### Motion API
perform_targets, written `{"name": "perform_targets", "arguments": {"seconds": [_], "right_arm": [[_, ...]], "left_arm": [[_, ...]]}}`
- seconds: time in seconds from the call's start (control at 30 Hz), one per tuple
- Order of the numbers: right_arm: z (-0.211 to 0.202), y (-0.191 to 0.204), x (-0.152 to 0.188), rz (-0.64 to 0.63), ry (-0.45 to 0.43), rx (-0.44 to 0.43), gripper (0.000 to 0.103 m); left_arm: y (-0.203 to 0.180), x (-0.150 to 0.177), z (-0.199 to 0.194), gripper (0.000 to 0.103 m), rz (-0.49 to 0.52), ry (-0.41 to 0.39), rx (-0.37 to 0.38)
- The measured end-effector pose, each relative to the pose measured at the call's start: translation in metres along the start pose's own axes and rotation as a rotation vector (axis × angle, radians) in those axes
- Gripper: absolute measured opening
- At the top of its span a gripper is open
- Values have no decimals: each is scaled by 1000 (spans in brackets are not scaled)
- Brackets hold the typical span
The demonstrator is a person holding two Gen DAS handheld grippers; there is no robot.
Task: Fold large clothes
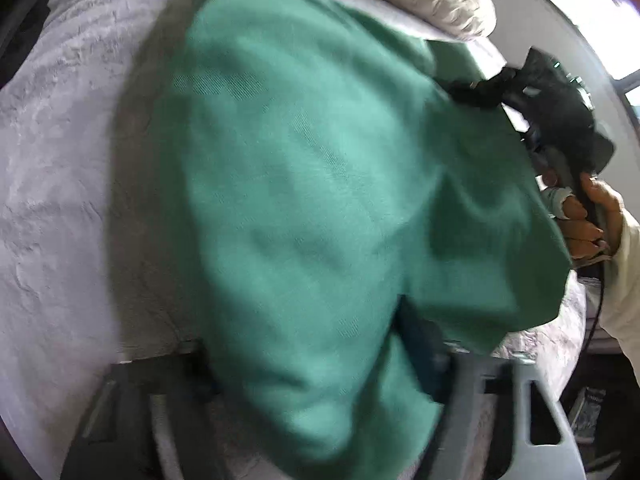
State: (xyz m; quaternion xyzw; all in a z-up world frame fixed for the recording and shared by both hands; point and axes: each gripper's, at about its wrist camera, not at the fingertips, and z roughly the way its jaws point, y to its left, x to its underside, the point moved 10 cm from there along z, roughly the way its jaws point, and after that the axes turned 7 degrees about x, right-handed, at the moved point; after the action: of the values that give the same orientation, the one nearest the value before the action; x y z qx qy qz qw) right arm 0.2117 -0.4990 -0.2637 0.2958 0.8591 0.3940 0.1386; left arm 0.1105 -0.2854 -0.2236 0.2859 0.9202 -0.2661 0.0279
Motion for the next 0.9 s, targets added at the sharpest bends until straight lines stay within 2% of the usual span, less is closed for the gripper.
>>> {"name": "perform_targets", "arguments": {"seconds": [0.07, 0.2, 0.4, 0.47, 0.57, 0.7, 0.83, 0.9], "right_arm": [[-7, 9, 3, 6, -16, -52, 20], [-25, 36, 13, 28, -39, -187, 18], [-39, 84, 47, 1, -56, -245, 18], [-37, 98, 63, -3, -48, -247, 18], [-25, 122, 102, -8, -25, -257, 18], [13, 142, 166, 43, 26, -289, 19], [60, 138, 215, 98, 70, -271, 19], [90, 123, 232, 124, 98, -205, 18]], "left_arm": [[-3, 0, -13, 45, 19, -25, 52], [-9, -3, -50, 42, 25, -74, 175], [-5, 21, -104, 42, 35, -102, 226], [0, 29, -124, 42, 37, -96, 228], [17, 66, -155, 42, 47, -59, 214], [50, 119, -188, 42, 32, -1, 167], [89, 169, -187, 44, -15, 55, 108], [110, 189, -171, 46, -39, 95, 61]]}}
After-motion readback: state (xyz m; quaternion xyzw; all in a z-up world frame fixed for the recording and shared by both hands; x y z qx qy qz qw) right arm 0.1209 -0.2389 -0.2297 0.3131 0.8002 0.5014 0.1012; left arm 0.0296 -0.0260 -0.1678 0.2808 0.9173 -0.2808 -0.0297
